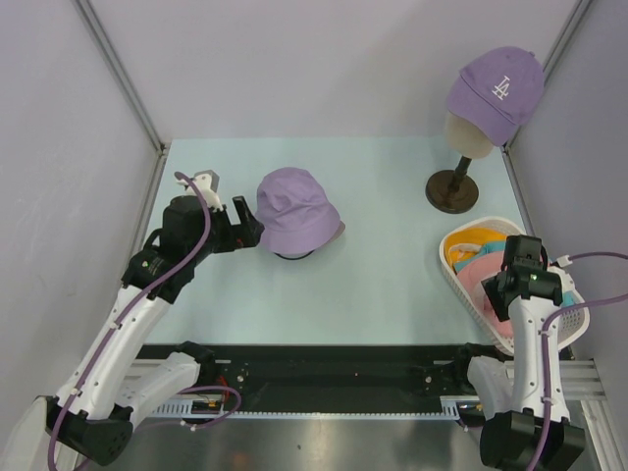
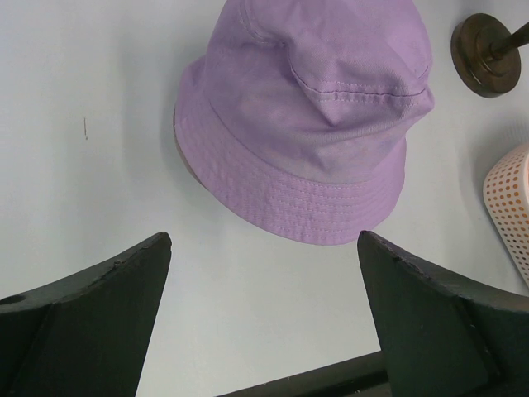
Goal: Stack the hats
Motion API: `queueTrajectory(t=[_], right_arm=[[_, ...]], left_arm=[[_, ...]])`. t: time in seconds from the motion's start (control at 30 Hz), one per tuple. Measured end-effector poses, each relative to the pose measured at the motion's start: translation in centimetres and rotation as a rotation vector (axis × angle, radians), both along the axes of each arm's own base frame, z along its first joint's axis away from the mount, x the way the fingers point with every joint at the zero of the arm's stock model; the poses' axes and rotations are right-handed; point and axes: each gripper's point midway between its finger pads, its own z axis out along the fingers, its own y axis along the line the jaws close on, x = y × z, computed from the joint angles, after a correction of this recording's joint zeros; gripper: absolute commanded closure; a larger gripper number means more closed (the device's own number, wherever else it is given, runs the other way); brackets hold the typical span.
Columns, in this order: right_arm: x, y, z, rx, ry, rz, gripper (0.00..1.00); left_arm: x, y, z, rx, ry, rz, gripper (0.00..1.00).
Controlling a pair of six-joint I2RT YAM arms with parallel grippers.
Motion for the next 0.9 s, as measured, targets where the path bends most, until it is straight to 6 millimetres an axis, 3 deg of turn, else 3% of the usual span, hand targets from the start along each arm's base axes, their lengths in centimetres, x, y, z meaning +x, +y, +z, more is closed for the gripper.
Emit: queueTrajectory(t=[0.1,0.23,0.4,0.73,0.8,0.9], right_arm=[[0.4,-0.1,0.0,-0.005,-0.010,0.004,0.57],[0.4,-0.1,-0.1,-0.007,-0.020,0.011,0.85],[0.0,0.4,-0.2,0.003,-0.052,0.032,1.00],[0.5,2.1,0.2,0.054,-0.099,0.146,1.00],[0.8,2.0,1.3,0.038,-0.118,0.172,1.00],[1.8,1.6,5.0,-0.014,-0.201,0.207,1.00]], left_arm=[[0.0,0.0,0.0,0.007,-0.002,-0.005,0.00],[0.0,0.0,0.0,0.008,-0.003,-0.010,0.00],[-0.1,-0.2,0.2,-0.001,-0.004,-0.018,0.00],[-0.1,-0.4,1.5,-0.023,-0.034,-0.024,0.00],[-0.1,-0.4,1.6,-0.024,-0.037,-0.024,0.00],[-0.1,-0.4,2.0,-0.027,-0.044,-0.025,0.00]])
